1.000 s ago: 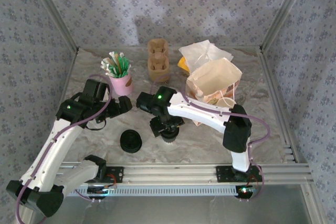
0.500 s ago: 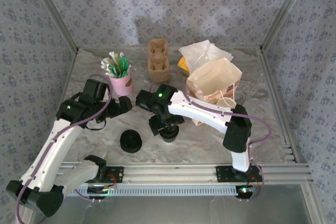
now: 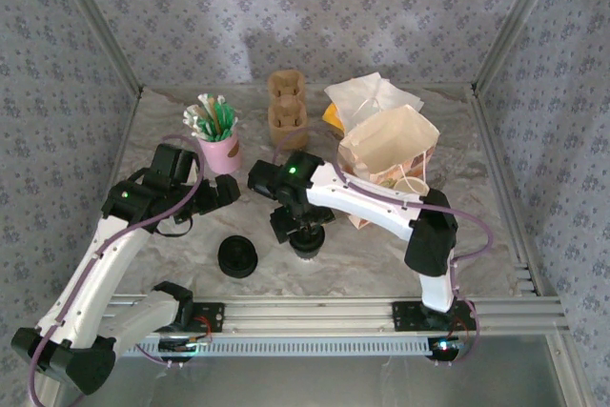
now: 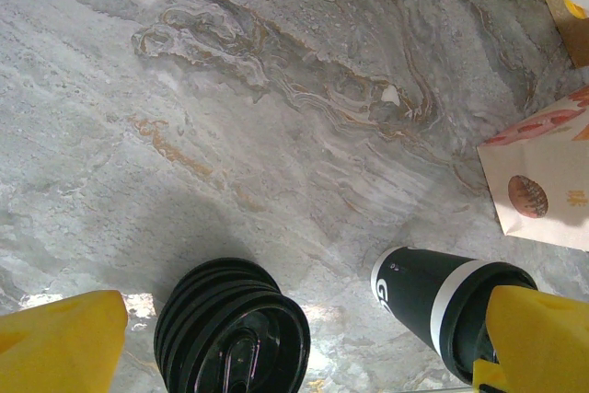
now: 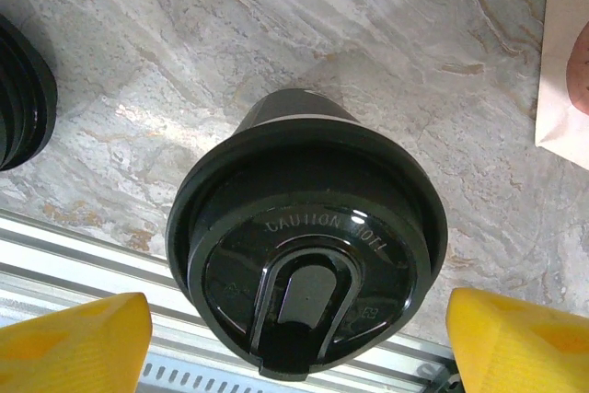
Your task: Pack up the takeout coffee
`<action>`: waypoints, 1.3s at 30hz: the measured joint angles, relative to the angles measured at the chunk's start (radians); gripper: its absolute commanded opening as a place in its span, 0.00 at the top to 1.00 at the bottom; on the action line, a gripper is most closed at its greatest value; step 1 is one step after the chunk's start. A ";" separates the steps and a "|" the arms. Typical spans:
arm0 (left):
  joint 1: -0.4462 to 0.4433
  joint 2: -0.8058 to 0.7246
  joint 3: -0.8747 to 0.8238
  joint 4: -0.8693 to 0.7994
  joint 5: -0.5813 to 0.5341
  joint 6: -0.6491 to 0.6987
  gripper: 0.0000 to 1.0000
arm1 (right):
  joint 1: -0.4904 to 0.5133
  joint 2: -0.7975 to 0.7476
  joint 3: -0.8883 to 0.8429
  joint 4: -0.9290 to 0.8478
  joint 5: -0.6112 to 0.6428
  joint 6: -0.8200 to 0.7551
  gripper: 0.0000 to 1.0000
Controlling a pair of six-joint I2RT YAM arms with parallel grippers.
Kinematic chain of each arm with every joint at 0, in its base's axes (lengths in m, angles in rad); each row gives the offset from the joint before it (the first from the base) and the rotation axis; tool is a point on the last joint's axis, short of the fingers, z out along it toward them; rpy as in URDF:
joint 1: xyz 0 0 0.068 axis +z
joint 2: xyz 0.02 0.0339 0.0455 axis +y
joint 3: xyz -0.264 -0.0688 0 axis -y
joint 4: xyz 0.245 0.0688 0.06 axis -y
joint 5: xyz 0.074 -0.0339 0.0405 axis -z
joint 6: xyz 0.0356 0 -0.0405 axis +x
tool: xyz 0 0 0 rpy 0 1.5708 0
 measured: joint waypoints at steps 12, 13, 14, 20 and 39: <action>0.000 0.000 0.000 0.000 0.000 0.000 0.00 | -0.011 0.006 -0.027 0.021 -0.012 -0.003 0.16; 0.000 0.000 0.000 0.000 0.000 0.001 0.00 | -0.011 0.008 -0.027 0.022 -0.013 -0.004 0.16; 0.000 0.000 0.000 0.000 0.000 0.003 0.00 | -0.011 0.011 -0.027 0.022 -0.015 -0.004 0.17; 0.000 0.000 0.000 0.000 0.000 0.008 0.00 | -0.011 0.024 -0.029 0.031 -0.015 -0.012 0.20; 0.000 0.000 0.000 0.000 0.000 0.011 0.00 | -0.018 0.031 -0.058 0.060 -0.027 -0.016 0.24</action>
